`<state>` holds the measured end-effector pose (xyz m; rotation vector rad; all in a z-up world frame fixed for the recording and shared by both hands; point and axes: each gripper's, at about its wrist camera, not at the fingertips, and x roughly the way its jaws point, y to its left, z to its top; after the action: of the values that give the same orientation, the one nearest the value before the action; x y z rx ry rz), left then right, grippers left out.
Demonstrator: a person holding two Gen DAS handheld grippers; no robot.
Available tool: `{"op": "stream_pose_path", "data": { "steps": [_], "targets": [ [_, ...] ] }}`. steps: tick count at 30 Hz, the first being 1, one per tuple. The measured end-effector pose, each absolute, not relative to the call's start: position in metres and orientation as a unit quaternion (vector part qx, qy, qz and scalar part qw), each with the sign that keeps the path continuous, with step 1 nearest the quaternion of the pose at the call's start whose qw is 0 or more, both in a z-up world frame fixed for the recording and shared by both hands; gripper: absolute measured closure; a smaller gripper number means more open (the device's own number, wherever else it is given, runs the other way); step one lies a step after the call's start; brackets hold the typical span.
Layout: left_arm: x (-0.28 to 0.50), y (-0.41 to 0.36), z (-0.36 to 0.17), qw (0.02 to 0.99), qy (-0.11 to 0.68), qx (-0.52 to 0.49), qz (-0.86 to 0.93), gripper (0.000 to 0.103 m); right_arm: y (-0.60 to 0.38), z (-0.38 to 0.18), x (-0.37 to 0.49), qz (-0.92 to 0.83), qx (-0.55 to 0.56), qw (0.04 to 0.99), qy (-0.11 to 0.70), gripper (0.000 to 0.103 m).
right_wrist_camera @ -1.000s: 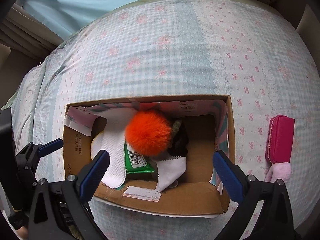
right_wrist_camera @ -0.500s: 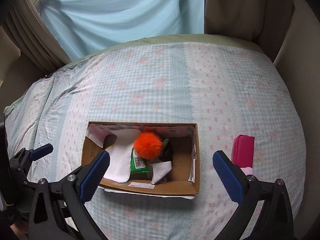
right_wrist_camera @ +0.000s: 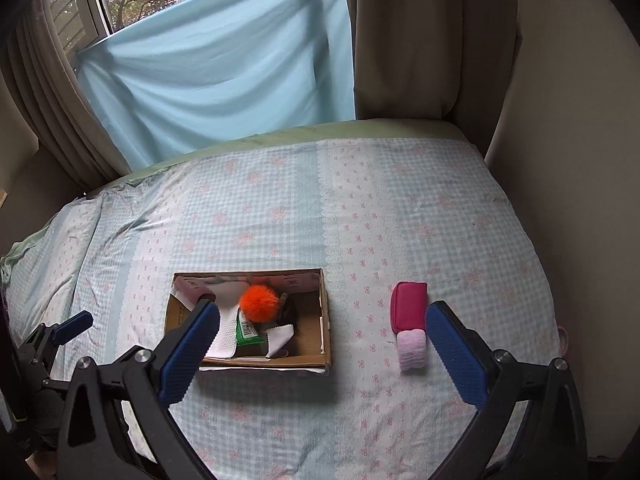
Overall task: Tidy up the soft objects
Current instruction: 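Withdraw both tools from the box toward the pink pouch and lilac wristband, then grasp the lilac wristband with the left tool while the right tool grasps the pink pouch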
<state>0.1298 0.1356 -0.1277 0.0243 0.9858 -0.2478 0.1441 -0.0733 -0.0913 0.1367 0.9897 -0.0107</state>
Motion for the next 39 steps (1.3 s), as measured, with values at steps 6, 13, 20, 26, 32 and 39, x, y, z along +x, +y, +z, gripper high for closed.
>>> {"op": "stream_pose_path", "data": {
  "steps": [6, 13, 20, 26, 32, 39],
  "targets": [
    [0.117, 0.085, -0.152, 0.862, 0.489, -0.011, -0.135, 0.0, -0.125, -0.085, 0.137, 0.002, 0.06, 0.877, 0.477, 0.0],
    [0.101, 0.005, -0.188, 0.858, 0.498, -0.01, -0.123, 0.0, -0.186, -0.122, 0.147, 0.026, 0.055, 0.857, 0.511, 0.0],
    [0.108, -0.064, -0.247, 0.848, 0.516, -0.026, -0.116, 0.0, -0.231, -0.194, 0.176, 0.064, 0.051, 0.819, 0.568, 0.0],
    [0.128, -0.115, -0.308, 0.847, 0.517, -0.029, -0.12, 0.0, -0.243, -0.263, 0.214, 0.097, 0.061, 0.784, 0.611, 0.0],
    [0.15, -0.146, -0.371, 0.838, 0.529, -0.064, -0.122, 0.001, -0.249, -0.347, 0.252, 0.126, 0.059, 0.737, 0.661, 0.005],
    [0.163, -0.165, -0.418, 0.829, 0.542, -0.07, -0.116, 0.014, -0.245, -0.415, 0.277, 0.146, 0.067, 0.697, 0.699, 0.016]
  ]
}}
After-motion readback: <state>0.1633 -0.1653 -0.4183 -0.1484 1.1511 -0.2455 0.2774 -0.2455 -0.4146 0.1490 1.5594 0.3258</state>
